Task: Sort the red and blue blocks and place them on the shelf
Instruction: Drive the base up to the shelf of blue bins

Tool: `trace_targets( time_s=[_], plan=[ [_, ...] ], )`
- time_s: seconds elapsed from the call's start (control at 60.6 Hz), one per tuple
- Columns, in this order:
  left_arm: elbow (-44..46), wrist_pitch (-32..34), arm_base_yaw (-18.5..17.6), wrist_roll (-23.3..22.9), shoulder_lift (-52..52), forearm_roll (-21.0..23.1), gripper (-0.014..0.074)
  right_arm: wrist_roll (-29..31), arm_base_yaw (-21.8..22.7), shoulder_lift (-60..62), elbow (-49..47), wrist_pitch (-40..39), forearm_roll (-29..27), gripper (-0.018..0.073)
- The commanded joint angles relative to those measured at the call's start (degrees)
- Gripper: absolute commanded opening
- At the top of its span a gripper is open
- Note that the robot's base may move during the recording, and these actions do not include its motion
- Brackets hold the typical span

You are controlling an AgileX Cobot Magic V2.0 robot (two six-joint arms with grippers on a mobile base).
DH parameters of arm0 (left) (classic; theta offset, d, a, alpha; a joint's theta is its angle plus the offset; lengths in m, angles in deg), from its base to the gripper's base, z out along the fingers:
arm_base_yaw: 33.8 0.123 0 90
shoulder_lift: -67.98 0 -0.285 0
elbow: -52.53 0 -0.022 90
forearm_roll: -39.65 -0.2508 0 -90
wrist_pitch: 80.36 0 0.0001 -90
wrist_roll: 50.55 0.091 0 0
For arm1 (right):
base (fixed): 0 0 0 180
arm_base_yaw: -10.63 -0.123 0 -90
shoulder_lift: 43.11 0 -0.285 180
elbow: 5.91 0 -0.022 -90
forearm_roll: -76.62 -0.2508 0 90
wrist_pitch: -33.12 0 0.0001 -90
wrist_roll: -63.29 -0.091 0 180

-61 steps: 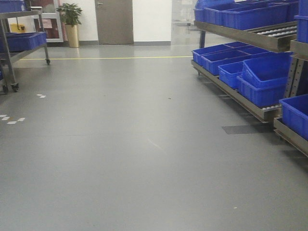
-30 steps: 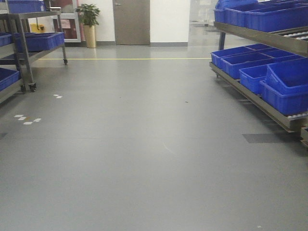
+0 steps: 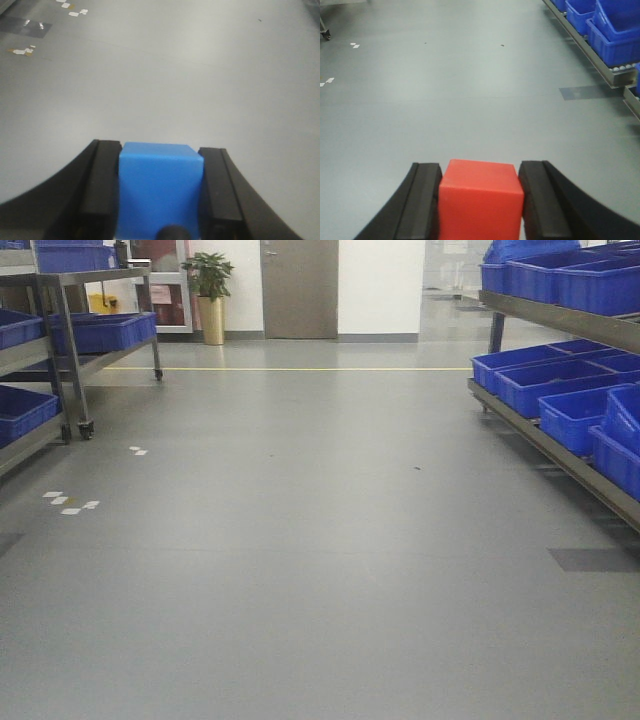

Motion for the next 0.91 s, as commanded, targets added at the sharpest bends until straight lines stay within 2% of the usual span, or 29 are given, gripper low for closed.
trace_targets(
  time_s=[0.0,0.892],
  plan=[
    [1.6,4.9,0.1,-0.1,-0.3,-0.1,0.0134,0.4,0.4,-0.3,-1.6,-4.9,0.7,0.0056],
    [1.6,4.9,0.1,-0.1,-0.3,-0.1,0.0134,0.4,0.4,-0.3,-1.6,-4.9,0.7,0.0056]
  ],
)
